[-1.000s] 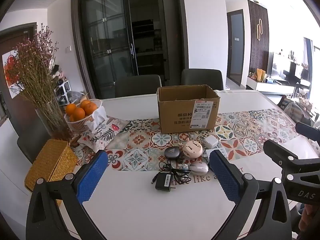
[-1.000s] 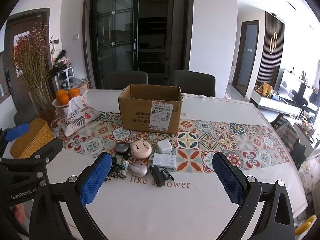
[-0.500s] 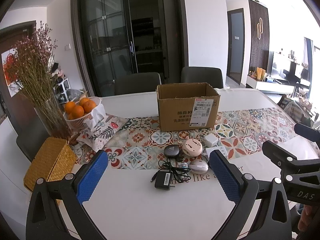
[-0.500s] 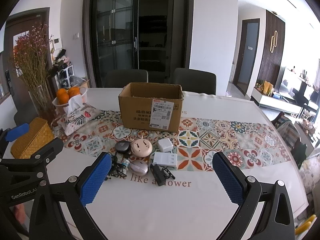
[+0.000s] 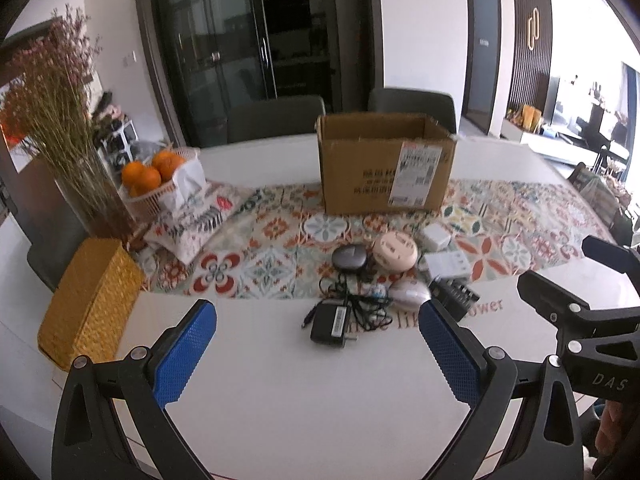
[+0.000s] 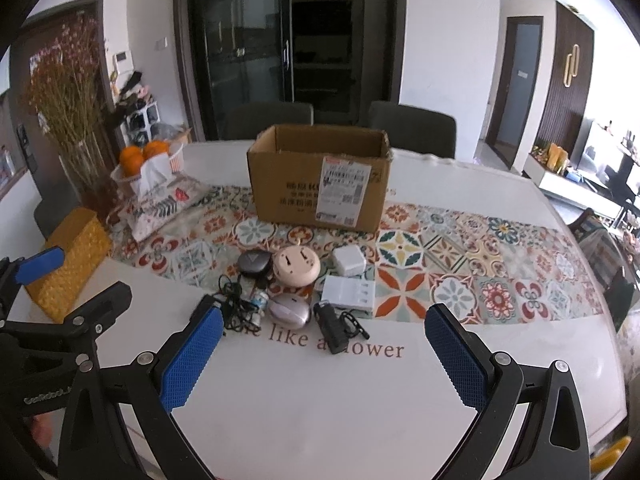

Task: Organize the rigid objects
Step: 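Move both tools toward the cluster of small items on the table, then grasp the black power adapter with left tool while right tool grasps the black charger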

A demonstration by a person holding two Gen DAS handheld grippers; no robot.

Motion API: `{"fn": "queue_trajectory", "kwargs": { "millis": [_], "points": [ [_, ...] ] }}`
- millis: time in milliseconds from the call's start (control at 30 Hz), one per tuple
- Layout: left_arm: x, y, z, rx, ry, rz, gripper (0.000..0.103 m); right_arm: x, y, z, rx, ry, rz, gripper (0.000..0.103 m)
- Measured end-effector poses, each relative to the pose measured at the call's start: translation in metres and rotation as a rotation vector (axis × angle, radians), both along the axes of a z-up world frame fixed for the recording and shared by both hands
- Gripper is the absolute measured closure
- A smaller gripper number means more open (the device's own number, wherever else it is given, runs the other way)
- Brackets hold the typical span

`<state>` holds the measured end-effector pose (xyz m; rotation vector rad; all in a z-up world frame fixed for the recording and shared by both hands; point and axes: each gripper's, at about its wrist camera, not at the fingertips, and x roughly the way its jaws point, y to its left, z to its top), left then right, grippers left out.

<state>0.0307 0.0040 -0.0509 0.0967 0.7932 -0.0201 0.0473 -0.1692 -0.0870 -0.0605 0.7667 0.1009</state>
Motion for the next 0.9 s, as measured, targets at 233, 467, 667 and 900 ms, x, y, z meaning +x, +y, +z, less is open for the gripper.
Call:
{"fn": "queue_trajectory", "kwargs": {
  "millis": [233,467,667,900],
  "points": [
    [0.023,0.0,-0.042,0.027,0.065,-0.018,0.008,0.025,0.006,-0.037,-0.03,0.078,0.027,0.002],
    [0.05,0.003,-0.076,0.017,0.127,-0.028,0.021,0.05,0.009,-0.072,-0.031,0.162,0.035,0.002],
    [0.071,0.008,-0.105,-0.012,0.186,-0.033,0.035,0.069,0.013,-0.094,-0.027,0.198,0.034,0.002],
    [0.088,0.008,-0.131,-0.013,0.233,-0.049,0.042,0.086,0.018,-0.118,-0.048,0.244,0.036,0.002]
  ]
}}
